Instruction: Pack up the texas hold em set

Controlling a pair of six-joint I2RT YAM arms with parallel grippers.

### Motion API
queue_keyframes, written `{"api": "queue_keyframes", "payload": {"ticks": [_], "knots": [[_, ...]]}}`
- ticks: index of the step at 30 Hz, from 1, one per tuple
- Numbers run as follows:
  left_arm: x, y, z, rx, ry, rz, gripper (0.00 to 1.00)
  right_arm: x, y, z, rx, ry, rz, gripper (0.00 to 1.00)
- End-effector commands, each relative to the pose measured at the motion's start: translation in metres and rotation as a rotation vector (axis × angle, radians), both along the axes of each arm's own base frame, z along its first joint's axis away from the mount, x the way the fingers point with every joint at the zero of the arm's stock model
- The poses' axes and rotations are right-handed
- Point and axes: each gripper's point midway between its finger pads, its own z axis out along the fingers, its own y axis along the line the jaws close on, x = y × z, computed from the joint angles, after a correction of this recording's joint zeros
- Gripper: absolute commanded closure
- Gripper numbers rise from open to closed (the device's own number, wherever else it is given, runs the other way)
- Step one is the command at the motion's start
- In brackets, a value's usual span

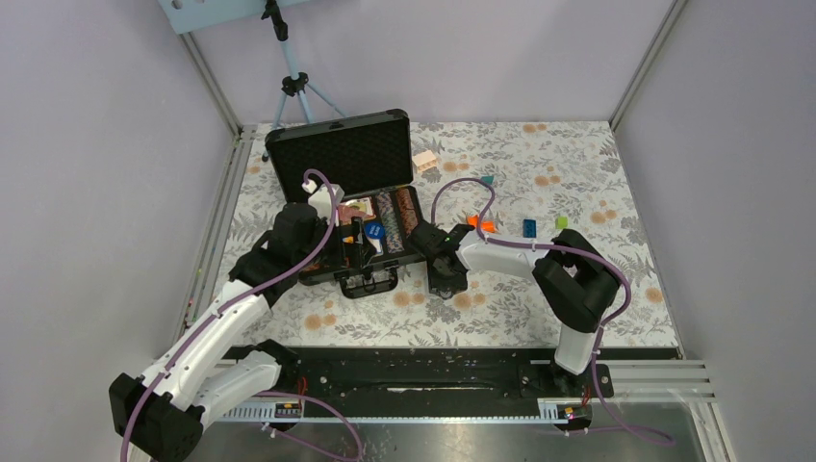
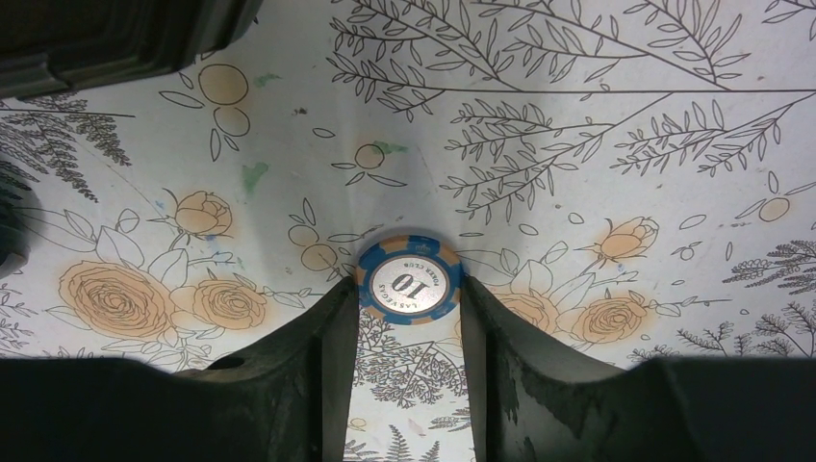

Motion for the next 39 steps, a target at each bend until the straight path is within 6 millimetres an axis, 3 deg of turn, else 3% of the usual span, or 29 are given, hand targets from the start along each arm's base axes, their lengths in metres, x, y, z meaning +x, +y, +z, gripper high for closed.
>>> {"api": "queue_keyframes", "payload": {"ticks": [1, 20, 24, 28, 34, 39], "knots": [[0.005, -0.004, 0.015, -0.026, -0.044, -0.011, 0.01, -0.003, -0.011, -0.013, -0.044, 0.013, 0.011, 0.62], [0.006, -0.003, 0.016, -0.025, -0.046, -0.009, 0.01, 0.038, 0.013, 0.078, 0.003, -0.144, 0.067, 0.57], [0.006, -0.003, 0.016, -0.023, -0.048, -0.008, 0.01, 0.046, 0.010, 0.084, -0.016, -0.136, 0.047, 0.57], [0.006, -0.002, 0.015, -0.021, -0.045, -0.005, 0.01, 0.055, -0.028, 0.068, -0.021, -0.092, -0.069, 0.53], [0.006, -0.004, 0.016, -0.026, -0.046, -0.010, 0.01, 0.059, -0.123, 0.051, -0.044, -0.080, -0.330, 0.38], [0.006, -0.004, 0.014, -0.025, -0.040, -0.012, 0.01, 0.053, -0.166, 0.037, -0.056, -0.074, -0.454, 0.29]]}}
